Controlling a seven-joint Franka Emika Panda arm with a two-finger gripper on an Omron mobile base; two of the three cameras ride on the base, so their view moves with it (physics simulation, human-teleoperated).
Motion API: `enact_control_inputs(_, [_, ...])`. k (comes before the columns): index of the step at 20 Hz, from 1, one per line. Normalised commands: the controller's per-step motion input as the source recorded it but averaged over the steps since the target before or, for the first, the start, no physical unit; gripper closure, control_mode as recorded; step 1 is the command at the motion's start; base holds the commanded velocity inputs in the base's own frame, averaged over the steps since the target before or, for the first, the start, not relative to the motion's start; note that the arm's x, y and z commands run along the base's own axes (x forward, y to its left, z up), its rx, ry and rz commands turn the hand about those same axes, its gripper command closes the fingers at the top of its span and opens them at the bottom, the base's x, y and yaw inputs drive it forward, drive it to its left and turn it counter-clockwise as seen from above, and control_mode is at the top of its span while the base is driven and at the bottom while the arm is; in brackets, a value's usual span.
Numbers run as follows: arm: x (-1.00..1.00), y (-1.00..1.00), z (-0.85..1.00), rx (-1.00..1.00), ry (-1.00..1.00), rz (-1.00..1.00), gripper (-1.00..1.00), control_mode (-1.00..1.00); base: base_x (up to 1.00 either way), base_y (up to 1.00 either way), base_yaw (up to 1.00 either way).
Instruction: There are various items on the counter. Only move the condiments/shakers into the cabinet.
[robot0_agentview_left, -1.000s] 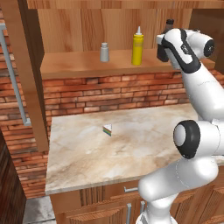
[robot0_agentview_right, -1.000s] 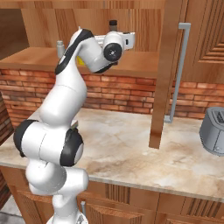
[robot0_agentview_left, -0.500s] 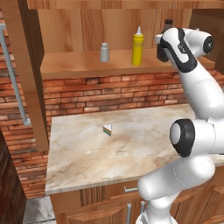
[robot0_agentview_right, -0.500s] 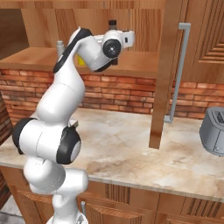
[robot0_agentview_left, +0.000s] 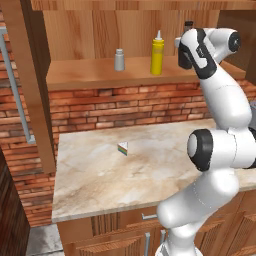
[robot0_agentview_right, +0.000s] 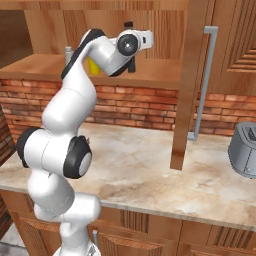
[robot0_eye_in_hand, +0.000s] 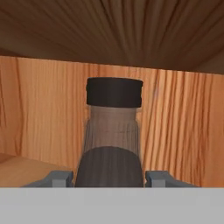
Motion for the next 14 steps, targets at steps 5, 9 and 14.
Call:
enact_control_inputs(5, [-0.05,0.0,0.0,0.0,0.0,0.0,-1.0,-1.0,0.0,0.0,0.0])
enact_control_inputs(9, [-0.59,-0.04,0.0,0.0,-0.04,0.0,-1.0,-1.0,0.0,0.0,0.0])
enact_control_inputs(14, [-0.96,-0.07,-0.03,0.0,-0.06,0.0,-1.0,-1.0,0.0,0.0,0.0])
